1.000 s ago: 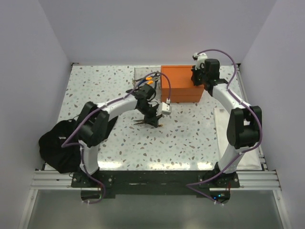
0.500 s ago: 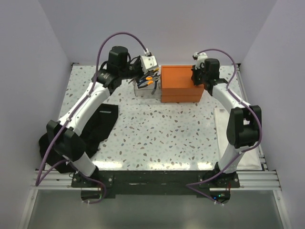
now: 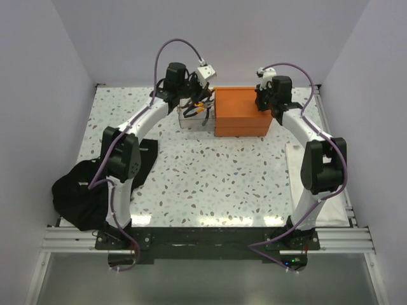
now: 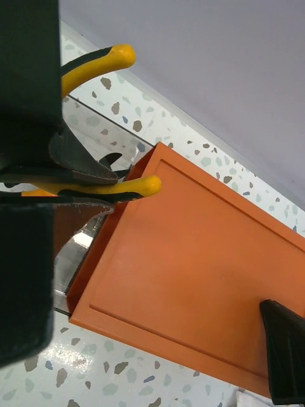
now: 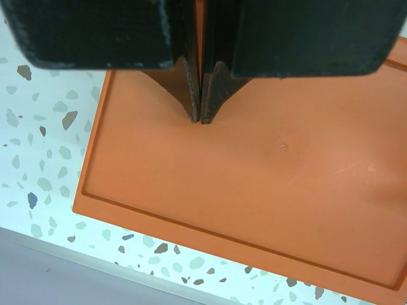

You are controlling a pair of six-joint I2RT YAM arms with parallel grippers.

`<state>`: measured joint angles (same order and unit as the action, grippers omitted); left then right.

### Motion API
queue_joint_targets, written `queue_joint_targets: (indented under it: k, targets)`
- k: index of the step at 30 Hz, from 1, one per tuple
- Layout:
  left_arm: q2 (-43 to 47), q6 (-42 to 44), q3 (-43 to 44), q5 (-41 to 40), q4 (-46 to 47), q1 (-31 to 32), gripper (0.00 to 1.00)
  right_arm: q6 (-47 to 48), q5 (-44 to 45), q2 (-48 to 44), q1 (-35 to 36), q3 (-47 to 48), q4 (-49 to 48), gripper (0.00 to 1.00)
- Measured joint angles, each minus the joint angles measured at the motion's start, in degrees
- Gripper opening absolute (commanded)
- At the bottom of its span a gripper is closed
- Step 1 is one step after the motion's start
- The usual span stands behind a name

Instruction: Sort the tools into containers

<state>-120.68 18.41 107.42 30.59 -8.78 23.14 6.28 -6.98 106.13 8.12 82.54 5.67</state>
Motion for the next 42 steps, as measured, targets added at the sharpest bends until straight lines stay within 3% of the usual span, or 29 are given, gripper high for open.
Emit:
queue_joint_targets:
  k: [13,18,20,25,28,30,31,36,42]
  targets:
    - [-0.61,-4.42,-1.79,0.59,-0.33,-0.24,0.06,-0.02,0.00,1.40,-0.07,1.42,-0.46,0.00]
    - [-1.05,-5.07,-1.79,0.20,-0.55,-0.24,0.46,-0.02,0.00,2.64,-0.13,2.99,-0.35,0.00]
    - [-1.07,-6.16,-1.79,-0.92,-0.52,-0.24,0.55,-0.02,-0.02,3.10,-0.15,3.58,-0.35,0.00]
    - [-0.50,-10.03,-1.77,-7.74,-0.26,-0.24,0.64,-0.04,0.00,3.78,-0.20,4.42,-0.35,0.00]
    - [2.21,-11.72,-2.86,-13.77,0.17,-0.31,0.56,-0.02,0.00,3.87,-0.20,4.55,-0.31,0.00]
    - [5.88,-12.85,-4.87,-17.20,1.18,-0.90,0.29,-0.02,0.00,3.89,-0.20,4.55,-0.31,0.00]
    - [7.80,-13.46,-5.70,-17.94,1.51,-1.57,0.00,-0.02,0.00,3.89,-0.20,4.55,-0.31,0.00]
    - [13.81,-15.85,-8.02,-18.47,4.37,-10.03,0.00,-0.02,0.00,4.17,-0.20,4.87,-0.37,0.00]
    - [12.76,-15.74,-14.01,-18.71,4.61,-18.49,0.00,-0.02,0.00,4.96,-0.22,5.64,-0.68,0.00]
